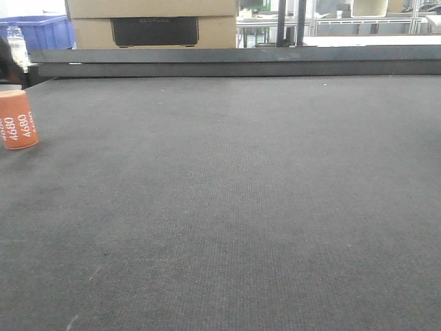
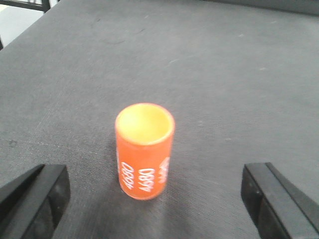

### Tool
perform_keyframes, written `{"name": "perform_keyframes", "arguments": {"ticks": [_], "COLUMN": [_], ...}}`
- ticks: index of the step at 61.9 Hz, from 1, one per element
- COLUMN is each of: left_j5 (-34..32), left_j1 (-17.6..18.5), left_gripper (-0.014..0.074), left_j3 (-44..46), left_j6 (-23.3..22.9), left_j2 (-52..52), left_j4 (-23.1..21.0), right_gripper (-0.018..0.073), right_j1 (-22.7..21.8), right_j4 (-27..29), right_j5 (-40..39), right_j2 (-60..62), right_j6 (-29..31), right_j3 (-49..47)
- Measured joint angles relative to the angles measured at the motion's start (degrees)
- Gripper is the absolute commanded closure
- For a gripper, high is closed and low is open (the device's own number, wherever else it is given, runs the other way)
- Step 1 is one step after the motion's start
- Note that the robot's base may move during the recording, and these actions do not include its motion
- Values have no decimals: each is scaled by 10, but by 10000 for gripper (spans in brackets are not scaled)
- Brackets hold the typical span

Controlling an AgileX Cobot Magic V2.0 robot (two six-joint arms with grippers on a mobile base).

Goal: Place cylindrical capacitor in blue bin on shelf

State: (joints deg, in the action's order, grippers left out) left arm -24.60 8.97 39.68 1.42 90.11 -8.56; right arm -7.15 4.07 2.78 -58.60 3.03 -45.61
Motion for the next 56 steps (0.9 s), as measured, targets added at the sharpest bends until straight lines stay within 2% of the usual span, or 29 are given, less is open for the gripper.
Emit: {"name": "perform_keyframes", "arguments": {"ticks": [13,18,56], "left_j5": [-141,-169,-182], "left_j1": [0,0,0], "left_gripper": [-5,-5,-5], "left_j3": [1,8,133], "left_j6": [0,0,0], "left_j2": [95,122,266], "left_j4": [-4,-9,-41], "right_gripper": [721,721,721], "right_j1": [0,0,0], "right_j4": [0,0,0], "right_j5": [8,8,8], "right_j2": [7,7,7], "right_j6": [0,0,0], "right_j3": [0,0,0]}}
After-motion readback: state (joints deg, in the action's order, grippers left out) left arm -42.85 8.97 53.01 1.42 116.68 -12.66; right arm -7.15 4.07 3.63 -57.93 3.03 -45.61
